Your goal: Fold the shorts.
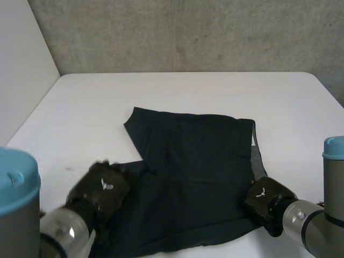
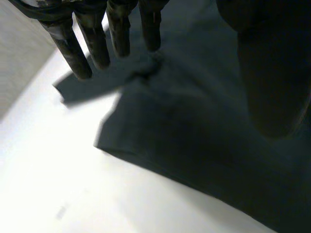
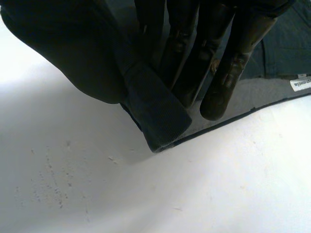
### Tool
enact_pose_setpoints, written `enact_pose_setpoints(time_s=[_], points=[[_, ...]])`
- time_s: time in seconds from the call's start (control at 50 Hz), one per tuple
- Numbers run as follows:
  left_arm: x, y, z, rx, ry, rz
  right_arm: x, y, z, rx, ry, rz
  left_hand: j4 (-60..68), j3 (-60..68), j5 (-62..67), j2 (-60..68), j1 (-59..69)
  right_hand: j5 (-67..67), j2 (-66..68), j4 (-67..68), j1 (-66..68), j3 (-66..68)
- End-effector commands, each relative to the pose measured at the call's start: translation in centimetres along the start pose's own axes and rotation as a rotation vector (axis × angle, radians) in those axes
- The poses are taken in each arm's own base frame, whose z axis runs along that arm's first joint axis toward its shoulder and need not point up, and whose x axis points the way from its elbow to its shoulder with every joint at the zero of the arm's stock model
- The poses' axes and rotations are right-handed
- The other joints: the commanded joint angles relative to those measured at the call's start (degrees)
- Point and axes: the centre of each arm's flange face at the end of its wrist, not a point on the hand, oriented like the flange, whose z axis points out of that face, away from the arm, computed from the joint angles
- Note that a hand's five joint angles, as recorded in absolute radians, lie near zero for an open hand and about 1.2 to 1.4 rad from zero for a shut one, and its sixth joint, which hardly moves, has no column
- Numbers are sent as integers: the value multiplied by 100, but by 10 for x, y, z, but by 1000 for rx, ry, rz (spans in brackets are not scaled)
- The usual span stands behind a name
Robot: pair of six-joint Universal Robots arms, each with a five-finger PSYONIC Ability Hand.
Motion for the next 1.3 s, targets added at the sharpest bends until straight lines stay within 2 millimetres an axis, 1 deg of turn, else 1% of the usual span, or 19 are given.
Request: enact_pose_setpoints(time_s=[0.02, 0.08, 0.1, 0.16, 0.18, 0.24, 0.26, 0.34, 0.48, 0.58, 0.62, 0.76, 0.82, 0.84, 0.9, 1.06, 1.12, 1.26, 1.3], points=[[-28, -30, 56, 143, -66, -1, -6, -3, 2, 51, -41, 10, -146, -177, -108, -167, -113, 1357, 1256, 1183, 2382, 1186], [-31, -39, 77, 227, -57, 4, -8, -3, 2, 68, -62, 14, -79, -110, -41, -100, -46, 1357, 1256, 1183, 2382, 1186], [-31, -45, 93, 285, -43, 17, -8, -3, 2, 71, -65, 15, -12, -43, 26, -34, 20, 1357, 1256, 1183, 2382, 1186], [-32, -51, 117, 352, -24, 42, -11, -3, 2, 77, -78, 14, 72, 41, 111, 51, 105, 1357, 1256, 1183, 2382, 1186], [-35, -52, 133, 379, -19, 59, -11, -3, 2, 78, -77, 14, 272, 241, 311, 251, 305, 1357, 1256, 1183, 2382, 1186], [-45, -52, 157, 398, -19, 86, -11, -3, 3, 80, -75, 14, 341, 311, 380, 320, 374, 1357, 1256, 1183, 2382, 1186], [-48, -52, 171, 406, -13, 104, -11, -3, 3, 82, -72, 13, 575, 544, 613, 554, 608, 1357, 1256, 1183, 2382, 1186], [-45, -50, 200, 417, 29, 136, -10, -3, 4, 89, -63, 12, 812, 782, 851, 791, 845, 1357, 1256, 1183, 2382, 1186], [-39, -39, 233, 364, 109, 164, -9, -3, 5, 90, -59, 14, 813, 782, 851, 792, 846, 1357, 1256, 1183, 2382, 1186], [-36, -27, 240, 297, 168, 203, -10, -3, 5, 93, -56, 11, 812, 782, 851, 791, 845, 1357, 1256, 1183, 2382, 1186], [-42, -24, 243, 294, 174, 220, -10, -2, 6, 95, -54, 12, 846, 815, 884, 825, 879, 1357, 1256, 1183, 2382, 1186], [-41, -20, 249, 311, 199, 225, -8, -2, 8, 99, -44, 14, 1686, 1655, 1724, 1665, 1719, 1357, 1256, 1183, 2382, 1186], [-40, -17, 253, 304, 195, 224, -8, -2, 8, 99, -44, 14, 3112, 3081, 3151, 3091, 3145, 1357, 1256, 1183, 2382, 1186], [-41, -18, 253, 305, 187, 227, -7, -2, 8, 99, -42, 14, 4732, 4702, 4771, 4711, 4765, 1357, 1256, 1183, 2382, 1186], [-44, -21, 254, 300, 166, 221, -8, -2, 9, 97, -45, 15, 6544, 6513, 6583, 6523, 6577, 1357, 1256, 1183, 2382, 1186], [-58, -22, 253, 225, 7, 215, -9, -1, 11, 96, -48, 12, 6563, 6532, 6602, 6542, 6596, 1357, 1256, 1183, 2382, 1186], [-70, -25, 241, 193, -46, 201, -9, -1, 11, 94, -48, 13, 6563, 6532, 6602, 6542, 6596, 1357, 1256, 1183, 2382, 1186], [-78, -17, 214, 161, -72, 123, -9, -1, 11, 97, -46, 12, 6448, 6417, 6487, 6427, 6481, 1357, 1256, 1183, 2382, 1186], [-78, -14, 207, 156, -77, 80, -9, -1, 11, 97, -46, 12, 5763, 5732, 5802, 5742, 5796, 1357, 1256, 1183, 2382, 1186]])
